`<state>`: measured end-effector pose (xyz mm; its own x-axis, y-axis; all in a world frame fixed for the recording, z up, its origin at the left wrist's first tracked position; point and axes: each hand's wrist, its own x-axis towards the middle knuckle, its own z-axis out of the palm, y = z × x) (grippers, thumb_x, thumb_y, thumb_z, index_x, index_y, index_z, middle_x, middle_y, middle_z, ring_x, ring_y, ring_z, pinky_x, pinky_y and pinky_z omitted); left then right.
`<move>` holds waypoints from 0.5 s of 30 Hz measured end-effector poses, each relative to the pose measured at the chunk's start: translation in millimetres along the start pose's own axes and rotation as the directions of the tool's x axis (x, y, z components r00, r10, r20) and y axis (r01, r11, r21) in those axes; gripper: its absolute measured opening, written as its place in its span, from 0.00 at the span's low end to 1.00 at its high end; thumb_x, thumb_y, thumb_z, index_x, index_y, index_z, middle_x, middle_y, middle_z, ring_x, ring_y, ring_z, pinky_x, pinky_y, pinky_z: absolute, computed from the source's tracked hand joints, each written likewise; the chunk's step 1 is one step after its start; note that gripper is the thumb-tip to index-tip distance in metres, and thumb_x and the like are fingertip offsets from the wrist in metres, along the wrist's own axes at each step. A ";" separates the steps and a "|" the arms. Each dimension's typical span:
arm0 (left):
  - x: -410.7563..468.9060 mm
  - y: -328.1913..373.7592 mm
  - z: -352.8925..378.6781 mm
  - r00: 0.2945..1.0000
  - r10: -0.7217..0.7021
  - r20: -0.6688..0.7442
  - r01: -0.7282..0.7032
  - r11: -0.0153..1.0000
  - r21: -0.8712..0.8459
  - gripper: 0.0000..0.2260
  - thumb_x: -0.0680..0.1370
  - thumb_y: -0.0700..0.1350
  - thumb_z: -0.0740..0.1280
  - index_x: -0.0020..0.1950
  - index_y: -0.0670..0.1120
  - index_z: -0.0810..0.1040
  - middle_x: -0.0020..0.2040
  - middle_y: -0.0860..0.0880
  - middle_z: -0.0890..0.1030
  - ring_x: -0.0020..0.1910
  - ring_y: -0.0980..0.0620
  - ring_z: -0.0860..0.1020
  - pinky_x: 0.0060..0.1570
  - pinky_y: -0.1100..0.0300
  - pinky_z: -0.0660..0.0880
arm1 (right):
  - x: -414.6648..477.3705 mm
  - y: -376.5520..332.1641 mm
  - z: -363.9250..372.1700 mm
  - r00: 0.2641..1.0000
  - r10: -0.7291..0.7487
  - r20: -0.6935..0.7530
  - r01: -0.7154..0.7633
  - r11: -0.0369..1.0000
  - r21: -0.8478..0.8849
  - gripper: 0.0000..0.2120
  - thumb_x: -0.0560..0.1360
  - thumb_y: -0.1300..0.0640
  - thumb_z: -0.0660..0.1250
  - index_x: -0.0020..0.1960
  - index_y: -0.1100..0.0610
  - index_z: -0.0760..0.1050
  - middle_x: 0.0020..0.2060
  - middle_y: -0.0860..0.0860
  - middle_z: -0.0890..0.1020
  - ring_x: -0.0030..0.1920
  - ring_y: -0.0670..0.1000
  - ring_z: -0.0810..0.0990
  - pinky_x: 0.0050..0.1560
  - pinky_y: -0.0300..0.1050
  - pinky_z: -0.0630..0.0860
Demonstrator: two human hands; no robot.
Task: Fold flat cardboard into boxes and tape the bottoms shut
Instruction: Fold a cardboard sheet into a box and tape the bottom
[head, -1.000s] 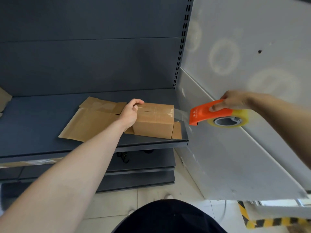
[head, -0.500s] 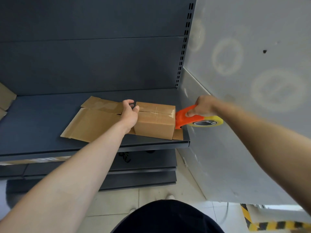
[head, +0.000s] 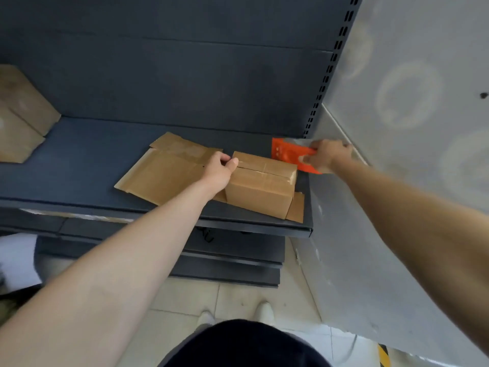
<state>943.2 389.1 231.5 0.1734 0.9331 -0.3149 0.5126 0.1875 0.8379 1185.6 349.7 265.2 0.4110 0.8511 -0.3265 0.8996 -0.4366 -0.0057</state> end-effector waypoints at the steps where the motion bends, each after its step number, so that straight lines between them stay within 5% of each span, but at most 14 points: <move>1: 0.9 1.0 -1.9 1.000 -0.006 0.002 0.006 1.000 0.019 0.14 0.81 0.50 0.62 0.63 0.43 0.71 0.64 0.46 0.73 0.61 0.48 0.71 0.58 0.58 0.67 | 6.2 -5.1 7.0 1.000 -0.001 0.012 0.001 1.000 -0.005 0.26 0.76 0.39 0.60 0.70 0.49 0.69 0.66 0.56 0.74 0.71 0.59 0.64 0.70 0.58 0.55; 6: 3.5 1.4 -5.8 1.000 -0.023 0.005 0.023 0.999 0.028 0.15 0.80 0.49 0.63 0.63 0.42 0.73 0.63 0.46 0.74 0.60 0.50 0.72 0.57 0.60 0.67 | 18.7 -27.4 30.1 0.999 -0.008 0.050 0.000 0.986 0.168 0.22 0.78 0.48 0.63 0.69 0.56 0.70 0.63 0.59 0.75 0.68 0.60 0.67 0.71 0.57 0.58; 9: 3.6 1.6 -6.1 1.000 -0.022 -0.012 0.022 0.999 0.023 0.14 0.80 0.48 0.63 0.61 0.41 0.75 0.58 0.48 0.76 0.56 0.51 0.72 0.55 0.60 0.66 | 16.6 -27.2 27.3 0.999 -0.054 0.000 0.051 0.942 0.332 0.17 0.79 0.56 0.60 0.66 0.57 0.74 0.61 0.60 0.77 0.62 0.61 0.74 0.66 0.54 0.69; 12: 6.3 1.7 -6.4 1.000 -0.019 -0.011 0.020 0.996 0.081 0.10 0.81 0.49 0.62 0.52 0.43 0.76 0.50 0.49 0.75 0.50 0.51 0.72 0.52 0.59 0.67 | 1.1 -27.3 14.4 0.983 0.124 -0.138 -0.011 0.781 0.625 0.13 0.77 0.52 0.64 0.50 0.61 0.79 0.46 0.58 0.80 0.46 0.58 0.78 0.45 0.48 0.74; 15: 9.6 1.9 -2.9 1.000 -0.014 -0.013 0.016 0.985 0.172 0.12 0.82 0.49 0.60 0.48 0.42 0.76 0.47 0.47 0.75 0.47 0.49 0.73 0.49 0.58 0.67 | -26.4 -38.9 14.1 0.979 0.202 -0.040 -0.116 0.702 0.703 0.18 0.76 0.43 0.64 0.49 0.59 0.74 0.43 0.55 0.77 0.46 0.57 0.80 0.43 0.47 0.74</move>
<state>943.4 399.4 231.3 0.1555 0.9343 -0.3206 0.6524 0.1466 0.7435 1137.6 340.1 260.7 0.5896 0.7566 -0.2828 0.4805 -0.6100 -0.6301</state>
